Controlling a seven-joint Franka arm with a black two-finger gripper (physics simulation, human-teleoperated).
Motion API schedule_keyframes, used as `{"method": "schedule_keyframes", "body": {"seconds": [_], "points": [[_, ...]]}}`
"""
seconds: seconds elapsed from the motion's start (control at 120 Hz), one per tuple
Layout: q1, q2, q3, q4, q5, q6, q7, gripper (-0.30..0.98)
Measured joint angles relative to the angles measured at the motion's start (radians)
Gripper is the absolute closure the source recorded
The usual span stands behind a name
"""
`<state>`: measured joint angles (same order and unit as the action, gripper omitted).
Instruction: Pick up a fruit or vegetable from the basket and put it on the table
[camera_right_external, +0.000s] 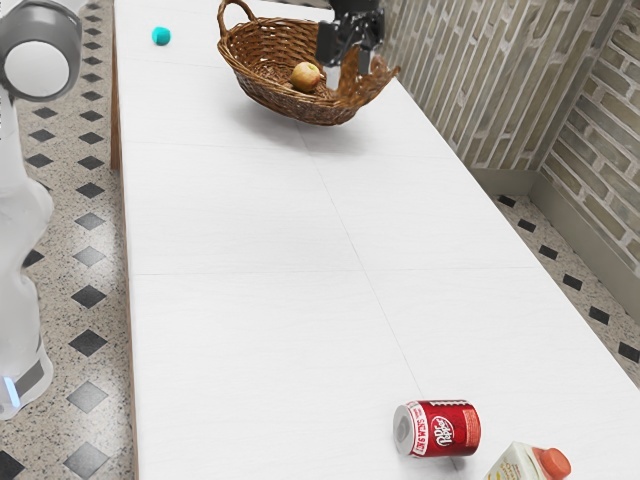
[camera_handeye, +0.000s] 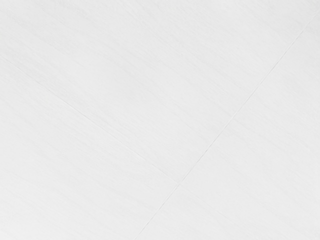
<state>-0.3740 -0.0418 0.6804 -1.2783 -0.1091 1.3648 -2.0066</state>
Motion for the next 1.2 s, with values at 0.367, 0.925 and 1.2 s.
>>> {"method": "schedule_keyframes", "body": {"seconds": [0.367, 0.925, 1.2], "points": [[1.119, 0.227, -0.559, 0.083, -0.111, 0.083, 0.534, 0.00], [1.220, 0.142, -0.779, 0.062, -0.106, 0.073, 1.103, 0.00], [1.298, 0.198, -0.735, 0.080, 0.037, 0.106, 1.576, 0.00]]}}
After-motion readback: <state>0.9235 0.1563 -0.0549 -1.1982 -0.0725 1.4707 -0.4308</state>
